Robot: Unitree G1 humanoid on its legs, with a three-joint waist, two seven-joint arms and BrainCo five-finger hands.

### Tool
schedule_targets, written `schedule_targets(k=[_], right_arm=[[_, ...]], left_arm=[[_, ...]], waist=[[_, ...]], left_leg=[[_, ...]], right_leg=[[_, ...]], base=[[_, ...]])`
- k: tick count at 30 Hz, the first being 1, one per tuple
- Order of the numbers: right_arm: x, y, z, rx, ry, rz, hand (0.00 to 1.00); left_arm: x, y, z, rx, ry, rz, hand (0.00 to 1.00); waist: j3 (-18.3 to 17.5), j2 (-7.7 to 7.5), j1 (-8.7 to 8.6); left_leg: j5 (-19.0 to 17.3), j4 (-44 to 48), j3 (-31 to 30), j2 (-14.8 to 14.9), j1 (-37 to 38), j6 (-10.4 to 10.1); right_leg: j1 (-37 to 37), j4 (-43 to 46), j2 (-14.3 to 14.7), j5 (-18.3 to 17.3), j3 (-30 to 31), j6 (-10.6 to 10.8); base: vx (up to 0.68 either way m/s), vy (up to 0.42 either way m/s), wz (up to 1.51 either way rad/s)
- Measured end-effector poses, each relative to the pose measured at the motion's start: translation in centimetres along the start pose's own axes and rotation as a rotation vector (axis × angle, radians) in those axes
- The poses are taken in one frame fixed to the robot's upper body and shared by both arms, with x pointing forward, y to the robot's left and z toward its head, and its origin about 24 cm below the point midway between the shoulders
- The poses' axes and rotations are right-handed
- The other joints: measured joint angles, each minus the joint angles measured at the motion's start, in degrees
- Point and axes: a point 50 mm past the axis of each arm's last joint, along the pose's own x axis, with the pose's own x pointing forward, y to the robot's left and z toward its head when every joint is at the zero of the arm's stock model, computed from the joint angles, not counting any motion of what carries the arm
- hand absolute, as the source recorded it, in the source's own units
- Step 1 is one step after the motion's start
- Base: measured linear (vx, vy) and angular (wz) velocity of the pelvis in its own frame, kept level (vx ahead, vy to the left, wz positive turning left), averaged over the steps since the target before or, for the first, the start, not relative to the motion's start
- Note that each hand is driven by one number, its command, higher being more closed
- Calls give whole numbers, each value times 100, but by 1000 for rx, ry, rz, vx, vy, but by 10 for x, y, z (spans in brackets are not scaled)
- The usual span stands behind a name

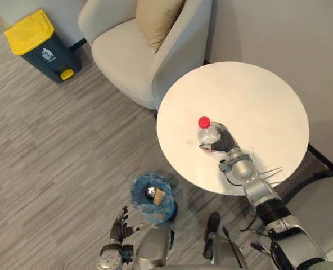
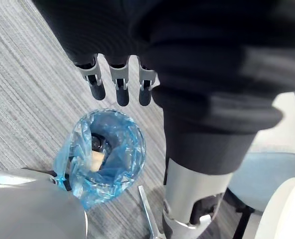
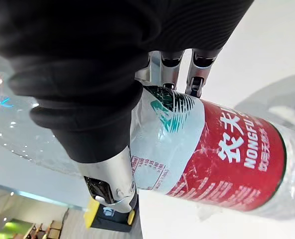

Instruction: Gather rubbish on tea table into small bin, then transfer packed bag to large trash can.

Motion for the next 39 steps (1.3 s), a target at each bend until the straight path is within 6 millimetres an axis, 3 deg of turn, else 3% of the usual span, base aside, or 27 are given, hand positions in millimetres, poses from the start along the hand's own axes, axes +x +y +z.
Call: schedule_targets(k=[5, 8, 15, 18, 21, 22, 24, 25, 27, 30, 33, 34, 35, 36, 37, 39], right_arm=[[-2, -7, 14, 61, -54, -40, 100], [-23, -17, 35, 100, -180, -106, 100], [-63, -4, 28, 169, -178, -103, 100], [-70, 2, 22, 187, -149, -90, 100], [-71, 5, 22, 181, -145, -90, 100], [-69, 8, 25, 180, -155, -93, 100], [-67, 11, 28, 186, -161, -100, 100], [-68, 11, 28, 182, -161, -105, 100], [-67, 10, 29, 179, -163, -122, 100], [-69, 19, 26, 201, -132, -118, 100], [-73, 28, 23, 219, -107, -97, 100], [-76, 29, 19, 218, -91, -93, 100], [-80, 31, 14, 214, -69, -89, 100], [-82, 32, 11, 213, -54, -84, 100], [-85, 36, 6, 213, -25, -72, 100], [-88, 36, 2, 206, -10, -61, 100]], left_arm=[[0, 1, 4, -13, -15, 12, 0], [0, 3, 3, -18, -13, 29, 0], [0, 1, -1, -19, 5, 24, 0], [3, -8, 0, -44, 11, 11, 0], [7, -18, 9, -85, -15, -6, 0], [9, -17, 10, -86, -18, -1, 0], [8, -18, 6, -80, 3, -3, 0], [7, -19, 2, -74, 16, -8, 0], [5, -22, -2, -68, 32, -17, 0], [-1, -18, -14, -42, 72, 1, 0], [-4, -14, -17, -19, 80, 7, 0], [-3, -12, -17, 5, 78, 7, 0], [-3, -10, -17, 27, 77, 7, 0], [-3, -8, -17, 40, 77, 8, 0], [-3, -3, -17, 53, 76, 14, 0], [-1, 2, -14, 70, 67, 21, 0]], waist=[[2, -3, 24], [3, -28, -54], [-150, -272, -133], [-176, -311, -107], [-194, -327, -123], [-216, -347, -133], [-290, -413, -230], [-383, -455, -316], [-511, -335, -368], [-541, -418, -336], [-547, -428, -362], [-535, -436, -405], [-514, -421, -507], [-483, -396, -572], [-402, -394, -687], [-270, -383, -695]], left_leg=[[-2, 3, -23, -8, 20, 3], [-12, -27, -150, -31, 213, 15], [33, -134, -621, -108, 484, -29], [356, -212, -631, -191, 370, -20], [1166, -340, 532, -401, 167, 252], [971, -373, 1173, -292, 283, 490], [-10, 550, 2568, 120, 326, 639], [-210, 628, 3021, 325, 481, 426], [-358, 200, 2962, 440, 763, 189], [-457, -85, 3070, 263, 1043, 288], [-752, 330, 3074, 87, 902, 567], [-805, 454, 2950, -8, 811, 622], [-826, 562, 2754, -54, 765, 662], [-841, 648, 2591, -48, 703, 687], [-850, 764, 2303, -22, 634, 700], [-850, 896, 2005, -23, 483, 701]], right_leg=[[22, 17, -6, -20, -17, 3], [133, 320, -65, -281, -151, 35], [367, 768, -198, -723, -604, 23], [374, 922, -307, -840, -1005, -5], [510, 892, -525, -840, -1431, -101], [620, 795, -605, -791, -1735, -149], [735, 838, -703, -791, -2093, -148], [755, 827, -749, -756, -2224, -92], [744, 793, -697, -693, -2308, -11], [734, 904, -838, -584, -2092, 115], [558, 1539, -1231, -748, -1980, 188], [362, 1959, -1385, -780, -1758, 83], [-12, 2614, -1449, -728, -1107, -120], [-210, 2896, -1367, -827, -706, -183], [-375, 3061, -1078, -1083, -55, -7], [-644, 2857, -735, -1220, 653, 163]], base=[[-3, -4, 2], [23, -22, 23], [32, -44, 36], [-19, -30, 70], [-95, 0, 114], [-138, 49, 106], [-109, -2, 100], [-69, 2, 95], [-39, 105, 40], [-55, 170, -15], [-78, 188, -1], [-84, 177, 45], [-33, 118, 64], [-14, 78, 98], [-2, 1, 107], [-29, -53, 95]])
